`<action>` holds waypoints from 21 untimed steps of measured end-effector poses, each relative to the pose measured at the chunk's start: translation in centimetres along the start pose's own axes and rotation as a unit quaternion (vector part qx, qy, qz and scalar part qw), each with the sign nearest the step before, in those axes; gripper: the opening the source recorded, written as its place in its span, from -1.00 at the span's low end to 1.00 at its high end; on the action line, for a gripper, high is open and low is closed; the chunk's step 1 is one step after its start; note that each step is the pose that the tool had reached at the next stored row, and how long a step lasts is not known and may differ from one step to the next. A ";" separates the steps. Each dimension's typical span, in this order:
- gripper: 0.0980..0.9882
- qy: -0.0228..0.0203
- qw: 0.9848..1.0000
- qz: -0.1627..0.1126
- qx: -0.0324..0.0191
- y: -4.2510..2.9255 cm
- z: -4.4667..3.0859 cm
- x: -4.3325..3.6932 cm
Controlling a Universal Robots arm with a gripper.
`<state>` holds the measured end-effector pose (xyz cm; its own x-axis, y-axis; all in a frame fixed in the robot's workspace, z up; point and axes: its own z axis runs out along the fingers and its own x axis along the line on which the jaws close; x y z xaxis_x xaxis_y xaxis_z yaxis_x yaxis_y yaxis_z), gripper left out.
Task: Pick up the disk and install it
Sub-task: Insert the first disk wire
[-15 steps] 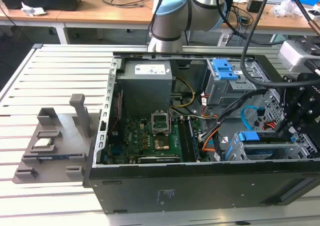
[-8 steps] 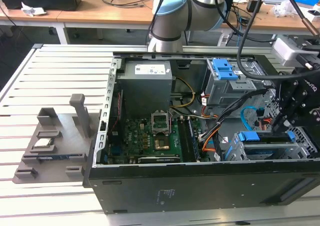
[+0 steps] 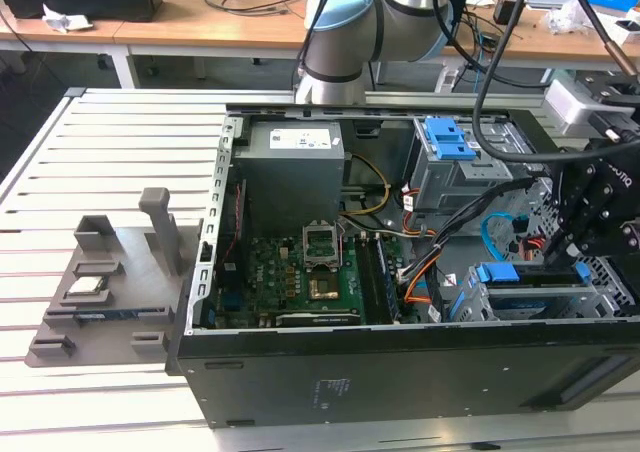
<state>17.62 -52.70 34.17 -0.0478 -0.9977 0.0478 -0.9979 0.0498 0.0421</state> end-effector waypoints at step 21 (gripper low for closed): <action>-0.67 0.001 1.000 0.000 0.000 0.02 -0.33 0.05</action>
<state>17.62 -52.74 34.50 -0.0478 -0.9977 0.0489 -0.9979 0.0499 0.0420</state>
